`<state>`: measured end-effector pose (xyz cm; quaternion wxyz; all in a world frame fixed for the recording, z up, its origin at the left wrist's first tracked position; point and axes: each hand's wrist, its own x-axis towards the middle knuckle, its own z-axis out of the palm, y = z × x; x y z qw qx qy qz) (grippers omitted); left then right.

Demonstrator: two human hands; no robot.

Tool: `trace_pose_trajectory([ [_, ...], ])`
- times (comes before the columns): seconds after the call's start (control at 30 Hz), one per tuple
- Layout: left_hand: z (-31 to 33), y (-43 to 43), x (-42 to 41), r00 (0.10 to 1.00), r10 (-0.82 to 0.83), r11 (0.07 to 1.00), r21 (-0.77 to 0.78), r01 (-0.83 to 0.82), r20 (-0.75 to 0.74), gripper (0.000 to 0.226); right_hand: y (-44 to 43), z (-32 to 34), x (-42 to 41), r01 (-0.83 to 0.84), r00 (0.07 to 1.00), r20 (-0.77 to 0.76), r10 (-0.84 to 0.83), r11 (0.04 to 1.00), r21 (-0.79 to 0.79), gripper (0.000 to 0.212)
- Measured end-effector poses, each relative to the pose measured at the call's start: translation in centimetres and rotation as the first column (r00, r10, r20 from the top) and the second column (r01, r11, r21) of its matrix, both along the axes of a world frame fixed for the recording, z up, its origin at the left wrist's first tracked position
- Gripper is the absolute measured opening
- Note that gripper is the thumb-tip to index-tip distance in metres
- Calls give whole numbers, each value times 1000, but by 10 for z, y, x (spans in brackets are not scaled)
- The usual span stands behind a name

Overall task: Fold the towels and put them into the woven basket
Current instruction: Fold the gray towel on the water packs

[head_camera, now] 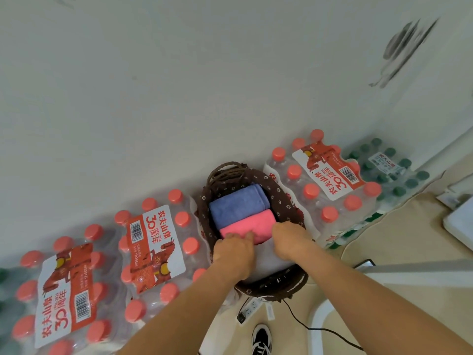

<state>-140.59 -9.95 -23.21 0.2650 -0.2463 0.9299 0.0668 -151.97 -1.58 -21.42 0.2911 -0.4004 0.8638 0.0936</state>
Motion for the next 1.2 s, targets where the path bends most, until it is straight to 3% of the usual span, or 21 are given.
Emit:
trace_pose_trajectory([
  [0.17, -4, -1, 1, 1000, -16, 997, -70, 15, -10, 54, 3, -7, 5, 13, 997, -75, -17, 998, -56, 32],
  [0.37, -9, -12, -1, 999, 17, 998, -67, -20, -51, 57, 24, 1, 3, 36, 963, -243, -118, 947, -318, 21],
  [0.43, -10, -13, -3, 999, 21, 998, -56, -24, -50, 55, 43, 10, 0, 117, 952, -238, -192, 947, -298, 32],
  [0.57, -6, -12, -8, 1000, 10, 998, -64, -11, -30, 52, 78, 11, -5, 222, 967, -115, -225, 974, -40, 43],
  [0.63, -1, -10, -10, 998, -23, 994, -107, 17, -59, 47, 83, 2, -6, 359, 927, 131, -352, 933, -34, 36],
  [0.7, 3, -5, -12, 979, -143, 984, -126, 125, -145, 43, 82, -7, -5, 526, 815, 341, -469, 846, -92, 22],
  [0.83, 0, 21, -16, 876, -421, 900, 8, 435, -237, 51, 78, -18, 1, 509, 853, 250, -458, 837, -200, 15],
  [1.07, -14, 32, -16, 936, -346, 936, 48, 349, -72, 73, 76, -17, 3, 523, 849, 256, -461, 800, -293, 16],
  [1.2, -7, 40, -23, 936, -350, 936, 30, 351, -31, 74, 76, -15, 2, 512, 857, 250, -450, 798, -319, 16],
])
